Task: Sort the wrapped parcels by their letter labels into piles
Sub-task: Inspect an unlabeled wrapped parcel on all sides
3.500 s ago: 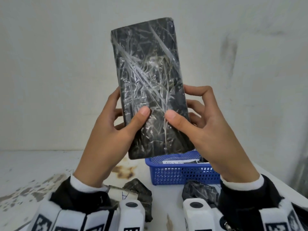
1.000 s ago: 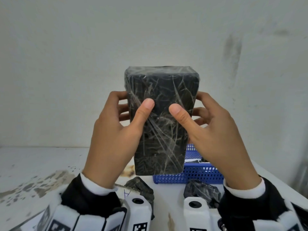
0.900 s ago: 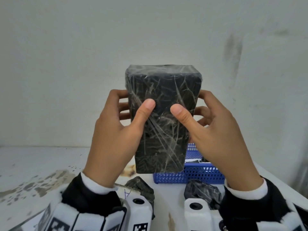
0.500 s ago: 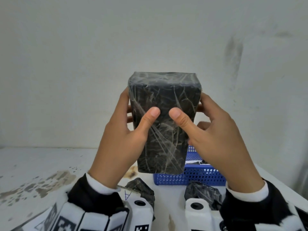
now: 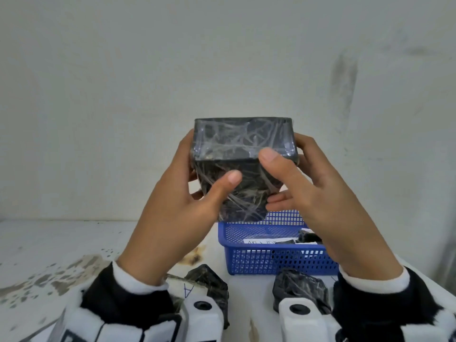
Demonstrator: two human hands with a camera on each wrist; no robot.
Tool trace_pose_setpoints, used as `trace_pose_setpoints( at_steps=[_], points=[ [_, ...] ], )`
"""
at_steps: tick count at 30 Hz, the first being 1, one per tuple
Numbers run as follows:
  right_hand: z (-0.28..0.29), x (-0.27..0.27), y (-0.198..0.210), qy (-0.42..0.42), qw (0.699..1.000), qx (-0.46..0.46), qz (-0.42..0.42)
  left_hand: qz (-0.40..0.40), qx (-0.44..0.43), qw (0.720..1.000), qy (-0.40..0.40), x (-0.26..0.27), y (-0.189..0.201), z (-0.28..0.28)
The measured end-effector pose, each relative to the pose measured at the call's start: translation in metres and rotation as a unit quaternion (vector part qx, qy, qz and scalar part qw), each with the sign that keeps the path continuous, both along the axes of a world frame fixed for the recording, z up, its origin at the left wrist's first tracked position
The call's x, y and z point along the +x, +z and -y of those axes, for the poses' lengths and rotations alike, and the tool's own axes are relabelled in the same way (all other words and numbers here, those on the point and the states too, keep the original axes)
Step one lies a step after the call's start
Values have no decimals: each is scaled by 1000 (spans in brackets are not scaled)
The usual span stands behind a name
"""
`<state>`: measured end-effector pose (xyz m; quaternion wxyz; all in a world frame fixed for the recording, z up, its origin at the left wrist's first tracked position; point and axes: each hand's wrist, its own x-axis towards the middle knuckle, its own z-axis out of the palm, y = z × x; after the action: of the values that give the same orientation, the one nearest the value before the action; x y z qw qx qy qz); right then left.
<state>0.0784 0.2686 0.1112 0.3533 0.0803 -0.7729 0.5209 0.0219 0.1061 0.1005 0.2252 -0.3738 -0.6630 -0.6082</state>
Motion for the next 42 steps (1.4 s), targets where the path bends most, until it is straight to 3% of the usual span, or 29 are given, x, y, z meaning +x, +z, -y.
trace_pose_setpoints(
  at_steps=[5,13,23,30,34,37,42],
  points=[
    [-4,-2,-2,30,999,-8,-14,57,23,996,-71,4,2,0],
    [3,0,-3,53,998,-2,-26,89,69,989,-96,-1,2,3],
    [4,-3,-5,29,998,5,-58,95,73,992,-49,-2,1,1],
    [9,-4,-8,24,990,29,-139,209,60,972,-88,0,10,2],
    [8,-3,-8,67,985,41,-155,174,147,966,-118,-9,7,6],
    [4,-2,-5,103,986,6,-131,181,157,960,-147,-13,6,7],
    [-8,-13,-7,139,989,-57,21,164,120,972,-123,-20,1,2]
  ],
)
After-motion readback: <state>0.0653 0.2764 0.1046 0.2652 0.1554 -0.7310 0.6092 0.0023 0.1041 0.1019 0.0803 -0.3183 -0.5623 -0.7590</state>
